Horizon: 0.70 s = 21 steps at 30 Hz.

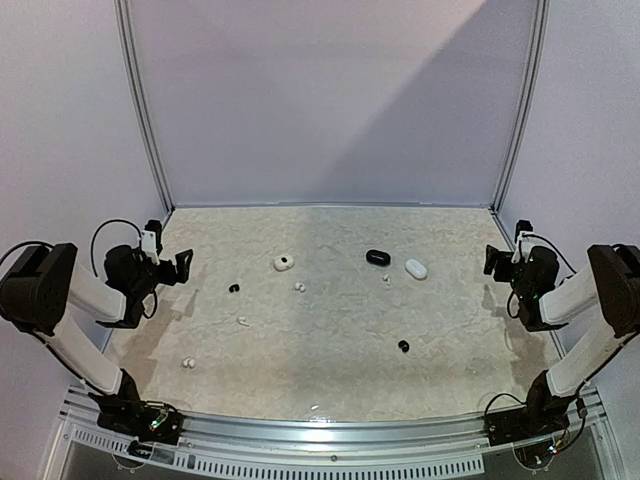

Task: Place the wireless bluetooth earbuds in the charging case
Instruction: Pick up the charging case from the corner of the board.

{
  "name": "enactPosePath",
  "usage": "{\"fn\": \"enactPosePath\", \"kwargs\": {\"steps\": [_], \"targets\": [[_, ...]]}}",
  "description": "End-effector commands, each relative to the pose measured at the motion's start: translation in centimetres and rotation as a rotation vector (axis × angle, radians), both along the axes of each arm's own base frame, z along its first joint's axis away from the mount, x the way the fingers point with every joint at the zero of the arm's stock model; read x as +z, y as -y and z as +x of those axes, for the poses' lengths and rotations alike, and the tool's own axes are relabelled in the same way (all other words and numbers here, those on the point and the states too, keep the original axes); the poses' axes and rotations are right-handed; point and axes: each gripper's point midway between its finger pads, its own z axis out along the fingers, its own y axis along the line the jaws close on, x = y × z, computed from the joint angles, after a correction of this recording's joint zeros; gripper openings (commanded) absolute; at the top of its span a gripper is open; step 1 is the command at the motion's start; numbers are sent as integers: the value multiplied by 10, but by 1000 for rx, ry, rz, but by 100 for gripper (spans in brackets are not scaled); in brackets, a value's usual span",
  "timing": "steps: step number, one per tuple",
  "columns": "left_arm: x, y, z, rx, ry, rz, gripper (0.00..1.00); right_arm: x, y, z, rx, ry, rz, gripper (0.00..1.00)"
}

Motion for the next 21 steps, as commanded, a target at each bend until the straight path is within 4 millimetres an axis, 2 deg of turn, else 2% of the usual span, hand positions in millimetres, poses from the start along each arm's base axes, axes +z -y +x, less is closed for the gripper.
{"fn": "enactPosePath", "kwargs": {"steps": [1, 2, 5, 7, 8, 11, 13, 15, 16, 17, 18, 19, 21], "targets": [[1, 3, 2, -9, -3, 11, 99, -1, 2, 6, -8, -31, 5, 99], [1, 3, 2, -10, -3, 10, 99, -2, 4, 10, -11, -68, 12, 99], [1, 6, 3, -12, -8, 26, 99, 22, -4, 27, 43, -142, 23, 99], [4, 3, 1, 2, 8, 18, 99, 41, -24, 37, 162, -160, 44, 99], [8, 1, -1, 9, 19, 14, 99, 57, -34, 43, 217, -154, 48, 99], [25, -11, -6, 81, 40, -1, 99, 70, -54, 50, 297, -236, 93, 94], [41, -20, -8, 139, 43, -5, 99, 67, -75, 53, 336, -319, 85, 90], [57, -30, -3, 203, -11, -34, 99, 46, -97, 46, 357, -473, 33, 90], [55, -35, 0, 235, -94, -49, 99, 42, -106, 46, 355, -521, 4, 89], [44, -39, -2, 267, -240, -54, 99, 33, -114, 45, 364, -585, -45, 90], [47, -40, 1, 276, -321, -54, 99, 31, -123, 44, 365, -632, -81, 90], [42, -37, -1, 253, -434, -29, 99, 15, -130, 43, 369, -709, -105, 90], [39, -23, -2, 136, -574, 36, 99, 0, -142, 43, 364, -805, -150, 90]]}}
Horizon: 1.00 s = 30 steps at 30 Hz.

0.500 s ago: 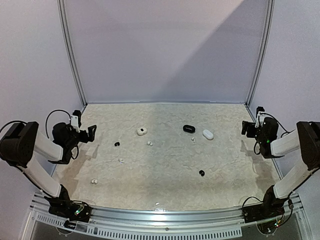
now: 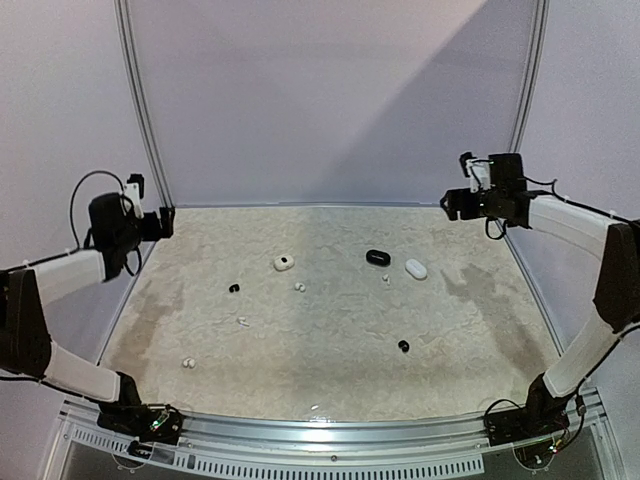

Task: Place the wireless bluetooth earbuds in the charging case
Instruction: Pick up the charging case from the corner of the board.

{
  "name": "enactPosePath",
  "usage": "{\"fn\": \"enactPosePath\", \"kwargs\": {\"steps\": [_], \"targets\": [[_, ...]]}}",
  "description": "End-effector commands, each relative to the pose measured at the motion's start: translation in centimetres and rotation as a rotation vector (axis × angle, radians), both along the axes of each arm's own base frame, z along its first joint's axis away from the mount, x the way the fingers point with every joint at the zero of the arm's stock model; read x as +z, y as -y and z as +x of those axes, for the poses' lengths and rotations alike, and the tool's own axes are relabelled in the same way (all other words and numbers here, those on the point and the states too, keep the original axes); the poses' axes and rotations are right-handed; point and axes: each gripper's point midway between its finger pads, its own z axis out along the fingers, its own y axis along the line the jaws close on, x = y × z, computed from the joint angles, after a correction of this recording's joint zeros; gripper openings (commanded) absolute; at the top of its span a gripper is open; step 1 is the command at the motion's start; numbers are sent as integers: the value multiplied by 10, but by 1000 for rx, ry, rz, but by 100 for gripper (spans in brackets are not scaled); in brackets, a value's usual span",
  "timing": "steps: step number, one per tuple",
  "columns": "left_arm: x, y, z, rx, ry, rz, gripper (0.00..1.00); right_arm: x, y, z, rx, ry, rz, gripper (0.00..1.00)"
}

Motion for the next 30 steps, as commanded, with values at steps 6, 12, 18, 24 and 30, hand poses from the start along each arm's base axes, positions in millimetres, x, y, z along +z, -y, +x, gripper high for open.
{"fn": "enactPosePath", "kwargs": {"steps": [6, 12, 18, 24, 30], "targets": [[-53, 11, -37, -105, -569, 56, 99, -137, -43, -49, 112, -540, -286, 99], [-35, 61, -41, -342, -555, -118, 99, -166, -51, -51, 136, -619, -273, 99], [-30, 75, -38, -407, -521, -148, 85, -181, -68, -38, 175, -614, -218, 84], [-27, 79, -38, -424, -510, -126, 84, -197, -73, -35, 184, -640, -212, 72], [-22, 81, -38, -436, -496, -120, 83, -211, -69, -39, 174, -673, -239, 44]]}}
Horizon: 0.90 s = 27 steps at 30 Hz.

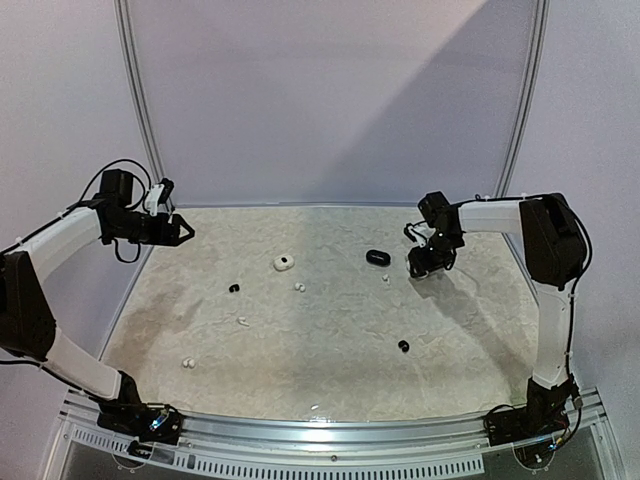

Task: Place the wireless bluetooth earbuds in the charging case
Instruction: Pick up the charging case from the corner of the board.

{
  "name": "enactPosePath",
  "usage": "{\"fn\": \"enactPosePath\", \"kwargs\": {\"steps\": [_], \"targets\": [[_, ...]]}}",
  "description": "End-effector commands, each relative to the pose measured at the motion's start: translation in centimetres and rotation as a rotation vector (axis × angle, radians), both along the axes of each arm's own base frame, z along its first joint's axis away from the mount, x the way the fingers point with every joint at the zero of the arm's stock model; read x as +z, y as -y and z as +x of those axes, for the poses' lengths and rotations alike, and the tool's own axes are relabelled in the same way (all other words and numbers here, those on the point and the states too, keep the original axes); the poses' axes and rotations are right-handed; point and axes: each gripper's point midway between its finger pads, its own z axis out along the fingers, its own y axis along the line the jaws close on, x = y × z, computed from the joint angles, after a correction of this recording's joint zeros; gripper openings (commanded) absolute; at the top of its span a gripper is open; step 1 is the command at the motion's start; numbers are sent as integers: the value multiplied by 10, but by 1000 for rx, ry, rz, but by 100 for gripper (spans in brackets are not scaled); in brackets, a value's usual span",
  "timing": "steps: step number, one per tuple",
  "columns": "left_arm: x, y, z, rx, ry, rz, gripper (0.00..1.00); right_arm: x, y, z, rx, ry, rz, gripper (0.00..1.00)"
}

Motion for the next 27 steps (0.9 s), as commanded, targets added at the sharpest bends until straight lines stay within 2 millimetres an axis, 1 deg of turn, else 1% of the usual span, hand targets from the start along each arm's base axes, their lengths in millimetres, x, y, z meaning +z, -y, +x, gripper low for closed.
{"fn": "enactPosePath", "kwargs": {"steps": [1, 3, 5, 8, 9, 10, 12, 14, 15, 16, 18, 20, 21, 22, 23, 24, 26, 27], "targets": [[12, 9, 1, -41, 22, -9, 82, -16, -1, -4, 3, -40, -12, 39], [15, 15, -1, -61, 25, -21, 80, -13, -2, -4, 16, -33, -20, 32], [20, 23, -3, -89, 28, -38, 77, -8, -5, -3, 44, -14, -34, 28], [36, 40, -7, -144, 53, -72, 73, 18, -13, 5, 84, 95, -91, 27], [43, 51, -10, -173, 67, -81, 72, 37, -19, 9, 112, 161, -107, 27], [52, 59, -12, -200, 86, -92, 72, 50, -29, 11, 139, 220, -117, 27], [69, 79, -19, -260, 123, -113, 71, 90, -54, 15, 205, 372, -123, 27], [86, 102, -28, -334, 164, -133, 70, 145, -87, 13, 304, 563, -122, 25], [94, 114, -33, -372, 180, -147, 70, 166, -108, 9, 347, 651, -110, 25], [101, 126, -39, -410, 196, -165, 70, 192, -129, 1, 413, 747, -100, 25], [115, 147, -49, -470, 213, -230, 70, 235, -169, -13, 500, 920, -56, 25], [129, 163, -55, -517, 233, -301, 70, 270, -205, -29, 580, 1066, -32, 25], [136, 170, -57, -543, 248, -321, 70, 284, -225, -40, 624, 1127, -25, 25], [141, 178, -60, -570, 264, -332, 70, 297, -239, -45, 646, 1178, -16, 25], [145, 184, -62, -592, 277, -334, 69, 304, -254, -50, 683, 1218, -20, 26], [148, 190, -65, -615, 293, -333, 69, 313, -265, -54, 700, 1253, -10, 28], [154, 199, -70, -656, 322, -331, 69, 325, -287, -63, 744, 1301, 15, 29], [156, 202, -72, -669, 331, -334, 68, 323, -297, -66, 772, 1312, 12, 29]]}}
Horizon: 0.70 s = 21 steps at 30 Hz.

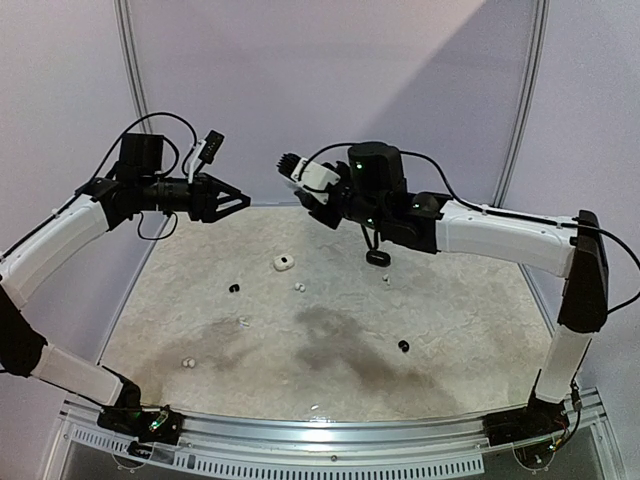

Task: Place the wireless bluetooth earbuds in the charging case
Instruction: Pick up the charging case from the corner of the board, then pass from the right arm to the left

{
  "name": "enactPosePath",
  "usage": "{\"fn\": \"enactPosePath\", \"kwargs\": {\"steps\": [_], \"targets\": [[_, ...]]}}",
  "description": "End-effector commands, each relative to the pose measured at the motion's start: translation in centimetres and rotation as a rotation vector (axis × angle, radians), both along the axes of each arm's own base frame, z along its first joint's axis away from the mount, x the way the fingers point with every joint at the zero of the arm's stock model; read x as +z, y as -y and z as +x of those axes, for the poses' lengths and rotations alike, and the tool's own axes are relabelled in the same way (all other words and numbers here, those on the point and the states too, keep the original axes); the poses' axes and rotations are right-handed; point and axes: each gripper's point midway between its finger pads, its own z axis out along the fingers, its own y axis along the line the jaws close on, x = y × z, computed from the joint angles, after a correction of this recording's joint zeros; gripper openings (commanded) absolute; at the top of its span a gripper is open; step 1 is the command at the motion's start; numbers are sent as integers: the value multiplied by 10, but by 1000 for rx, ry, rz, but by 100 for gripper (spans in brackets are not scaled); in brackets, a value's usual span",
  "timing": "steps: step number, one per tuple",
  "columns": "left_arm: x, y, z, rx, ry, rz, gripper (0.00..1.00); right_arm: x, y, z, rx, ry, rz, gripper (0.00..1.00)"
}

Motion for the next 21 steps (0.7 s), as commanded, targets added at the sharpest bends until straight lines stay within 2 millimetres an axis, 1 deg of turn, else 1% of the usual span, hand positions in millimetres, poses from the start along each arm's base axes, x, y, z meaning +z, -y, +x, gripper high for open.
{"fn": "enactPosePath", "kwargs": {"steps": [1, 4, 7, 10, 14, 16, 18, 20, 21], "targets": [[27, 24, -11, -98, 79, -62, 67, 23, -38, 1, 58, 191, -24, 28], [30, 26, -10, -98, 77, -78, 63, 24, -56, -8, 86, 247, -53, 28], [31, 30, -10, -104, 74, -88, 58, 21, -66, -15, 119, 260, -69, 28], [33, 34, -9, -107, 90, -94, 55, 24, -72, -22, 138, 272, -62, 27], [28, 36, 6, -46, 50, -107, 40, 27, -82, -34, 183, 285, -54, 27], [24, 36, 10, -26, 37, -99, 35, 26, -85, -38, 190, 291, -59, 27], [23, 37, 10, -31, 35, -98, 29, 25, -87, -39, 195, 298, -66, 27], [24, 40, 4, -63, 41, -100, 28, 27, -88, -39, 194, 294, -54, 26], [24, 40, 2, -74, 42, -100, 30, 30, -88, -39, 189, 295, -45, 26]]}}
